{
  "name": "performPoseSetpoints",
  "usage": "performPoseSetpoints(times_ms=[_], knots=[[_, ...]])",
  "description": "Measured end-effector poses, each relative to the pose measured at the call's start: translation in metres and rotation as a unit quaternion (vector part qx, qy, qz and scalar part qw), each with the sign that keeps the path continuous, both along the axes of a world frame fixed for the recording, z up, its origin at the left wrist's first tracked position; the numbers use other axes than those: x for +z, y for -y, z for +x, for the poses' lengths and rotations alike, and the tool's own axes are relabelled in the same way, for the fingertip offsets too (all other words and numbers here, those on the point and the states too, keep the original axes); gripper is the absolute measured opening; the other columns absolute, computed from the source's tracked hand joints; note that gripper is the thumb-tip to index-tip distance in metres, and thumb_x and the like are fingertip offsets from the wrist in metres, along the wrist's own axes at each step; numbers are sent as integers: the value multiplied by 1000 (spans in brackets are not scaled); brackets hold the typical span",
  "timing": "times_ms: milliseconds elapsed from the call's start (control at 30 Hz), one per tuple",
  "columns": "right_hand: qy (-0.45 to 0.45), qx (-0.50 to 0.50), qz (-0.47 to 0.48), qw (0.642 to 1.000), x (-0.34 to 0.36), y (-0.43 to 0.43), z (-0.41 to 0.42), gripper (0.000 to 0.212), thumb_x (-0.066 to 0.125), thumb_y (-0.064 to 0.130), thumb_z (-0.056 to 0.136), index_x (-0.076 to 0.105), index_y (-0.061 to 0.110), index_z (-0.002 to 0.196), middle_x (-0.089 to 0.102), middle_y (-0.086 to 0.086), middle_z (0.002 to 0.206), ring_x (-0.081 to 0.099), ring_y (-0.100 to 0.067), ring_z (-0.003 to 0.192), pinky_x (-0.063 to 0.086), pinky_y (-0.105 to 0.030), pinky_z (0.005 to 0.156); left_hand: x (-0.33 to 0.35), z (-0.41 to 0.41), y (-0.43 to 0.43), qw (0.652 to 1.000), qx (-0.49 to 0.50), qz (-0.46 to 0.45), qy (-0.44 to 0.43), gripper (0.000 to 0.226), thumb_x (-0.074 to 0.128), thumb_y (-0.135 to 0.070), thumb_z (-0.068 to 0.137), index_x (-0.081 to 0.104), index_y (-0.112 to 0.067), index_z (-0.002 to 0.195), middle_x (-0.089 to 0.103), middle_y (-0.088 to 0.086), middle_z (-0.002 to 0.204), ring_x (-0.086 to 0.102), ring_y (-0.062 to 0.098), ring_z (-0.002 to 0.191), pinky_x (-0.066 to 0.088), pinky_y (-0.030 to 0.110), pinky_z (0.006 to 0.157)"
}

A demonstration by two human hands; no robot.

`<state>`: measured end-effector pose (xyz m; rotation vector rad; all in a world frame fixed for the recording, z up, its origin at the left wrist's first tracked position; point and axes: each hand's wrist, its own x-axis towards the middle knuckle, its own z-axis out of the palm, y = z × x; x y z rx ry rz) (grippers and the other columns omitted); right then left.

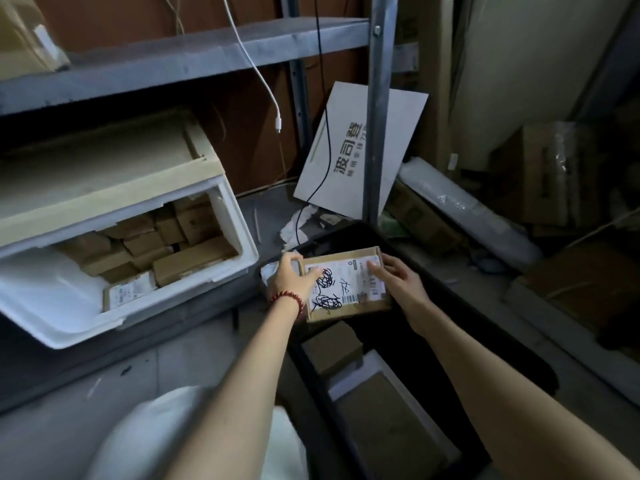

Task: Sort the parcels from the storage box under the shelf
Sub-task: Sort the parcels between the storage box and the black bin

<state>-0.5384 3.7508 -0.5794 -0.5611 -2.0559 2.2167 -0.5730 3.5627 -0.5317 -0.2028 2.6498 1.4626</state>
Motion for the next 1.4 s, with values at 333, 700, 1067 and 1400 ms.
performPoseSetpoints(times_ms=[333, 700, 1067, 1400], knots=[[97, -8, -2, 995, -92, 1, 21, 59, 71, 14, 85, 44, 18, 136, 60, -6, 125, 65, -21, 103, 58, -39, 79, -91, 16, -6, 985, -114, -129, 33, 77, 84, -35, 68, 44, -18, 132, 44, 9, 132, 45, 27, 122, 37, 31, 99], [136, -9, 94, 986, -124, 22, -1, 59, 79, 25, 78, 49, 19, 128, 57, -2, 115, 61, -23, 106, 53, -45, 90, -129, 10, 6, 887, -235, -398, -16, 104, 65, -78, 58, 30, -31, 144, 37, 1, 141, 28, 27, 128, 20, 45, 106], [153, 103, 262, 947, -118, 40, -11, 73, 67, 46, 84, 35, 22, 145, 42, -8, 135, 47, -22, 119, 46, -33, 97, -132, 11, 3, 868, -243, -432, -15, 72, 56, -55, 85, 26, -32, 147, 29, -7, 152, 28, 20, 139, 5, 55, 113], [166, 183, 536, 807, -72, 44, -5, 80, 52, 66, 84, 22, 32, 149, 28, -3, 153, 29, -29, 138, 27, -48, 108, -113, 27, 64, 879, -194, -433, -51, 60, 41, -62, 88, 38, -34, 141, 40, -9, 145, 31, 18, 134, 19, 49, 108]])
